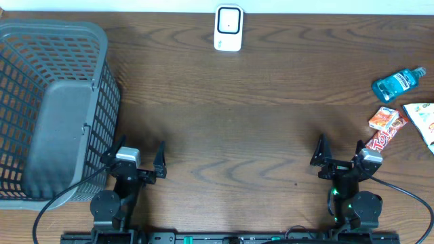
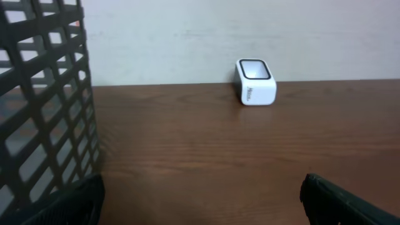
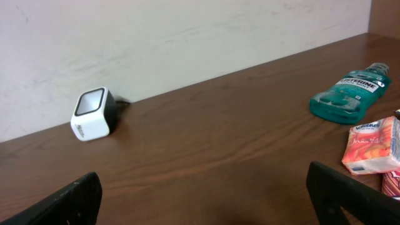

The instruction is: Scan the item barcode

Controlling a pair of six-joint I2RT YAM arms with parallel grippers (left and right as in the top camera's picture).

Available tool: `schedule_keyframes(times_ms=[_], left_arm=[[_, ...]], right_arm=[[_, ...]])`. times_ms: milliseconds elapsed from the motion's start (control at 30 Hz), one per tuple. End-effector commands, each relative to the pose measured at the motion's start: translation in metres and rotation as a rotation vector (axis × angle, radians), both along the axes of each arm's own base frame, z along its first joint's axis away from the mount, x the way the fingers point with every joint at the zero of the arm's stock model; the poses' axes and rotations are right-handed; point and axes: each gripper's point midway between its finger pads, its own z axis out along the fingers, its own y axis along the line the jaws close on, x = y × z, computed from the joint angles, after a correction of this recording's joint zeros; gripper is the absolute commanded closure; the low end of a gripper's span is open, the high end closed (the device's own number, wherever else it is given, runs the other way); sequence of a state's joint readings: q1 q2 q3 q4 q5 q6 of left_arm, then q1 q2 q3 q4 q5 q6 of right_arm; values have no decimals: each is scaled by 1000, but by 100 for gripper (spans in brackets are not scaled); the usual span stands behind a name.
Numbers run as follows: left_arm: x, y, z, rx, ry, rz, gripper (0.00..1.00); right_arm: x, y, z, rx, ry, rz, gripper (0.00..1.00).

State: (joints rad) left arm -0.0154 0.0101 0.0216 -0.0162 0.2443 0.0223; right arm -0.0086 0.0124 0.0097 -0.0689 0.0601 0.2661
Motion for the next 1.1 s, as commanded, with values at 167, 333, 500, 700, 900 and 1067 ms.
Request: schedule_keyframes(times_ms=[167, 333, 500, 700, 900, 1067], left_arm=[[1, 8, -17, -49, 60, 55, 0], [1, 8, -16, -49, 58, 56, 0], [1, 8, -16, -49, 58, 56, 0], [1, 8, -16, -49, 59, 55, 0], [1, 8, -17, -49, 60, 55, 0], [1, 8, -17, -49, 60, 56, 0]], right_arm=[[0, 2, 0, -14, -3, 7, 1], [0, 2, 0, -14, -3, 7, 1], [0, 2, 0, -14, -3, 7, 1], [0, 2, 0, -14, -3, 7, 1], [0, 2, 0, -14, -3, 7, 1], [0, 2, 0, -14, -3, 7, 1]])
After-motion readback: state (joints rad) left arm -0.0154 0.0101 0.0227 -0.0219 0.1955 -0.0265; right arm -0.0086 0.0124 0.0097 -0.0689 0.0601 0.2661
